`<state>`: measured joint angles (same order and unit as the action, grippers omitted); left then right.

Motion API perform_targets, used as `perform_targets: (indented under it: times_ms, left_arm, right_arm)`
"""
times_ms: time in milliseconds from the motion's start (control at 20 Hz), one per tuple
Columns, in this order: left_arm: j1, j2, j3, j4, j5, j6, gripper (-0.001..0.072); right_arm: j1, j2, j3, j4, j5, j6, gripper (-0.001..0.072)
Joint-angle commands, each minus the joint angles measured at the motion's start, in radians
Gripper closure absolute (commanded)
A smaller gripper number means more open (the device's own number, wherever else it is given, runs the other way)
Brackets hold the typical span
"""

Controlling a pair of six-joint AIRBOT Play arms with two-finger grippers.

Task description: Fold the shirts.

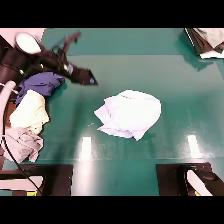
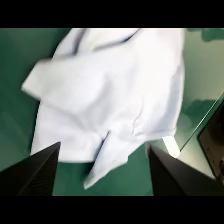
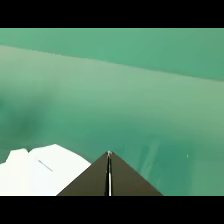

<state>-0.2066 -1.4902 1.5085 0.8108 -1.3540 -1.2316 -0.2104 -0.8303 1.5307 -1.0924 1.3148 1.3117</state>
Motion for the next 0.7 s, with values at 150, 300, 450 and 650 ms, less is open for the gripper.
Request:
perform_targets:
  times_ms: [150, 300, 450, 650]
  left_arm:
    - [0.039, 0.0, -0.491, -0.121, 0.307, 0.087, 0.0099]
    - [0.032, -0.013, -0.565, -0.18, 0.372, 0.119, 0.0099]
    - [-0.025, -0.035, -0.568, -0.21, 0.428, 0.15, 0.01]
    - [-0.082, -0.041, -0.567, -0.237, 0.481, 0.139, 0.0175]
  right_arm:
    - [0.002, -0.09, 0.0, 0.005, 0.136, 0.028, 0.0693]
    - [0.001, -0.136, 0.001, 0.054, 0.145, 0.034, 0.0693]
    - [0.002, -0.172, 0.0, 0.099, 0.146, 0.034, 0.0693]
    - [0.002, -0.195, 0.0, 0.105, 0.166, 0.034, 0.0693]
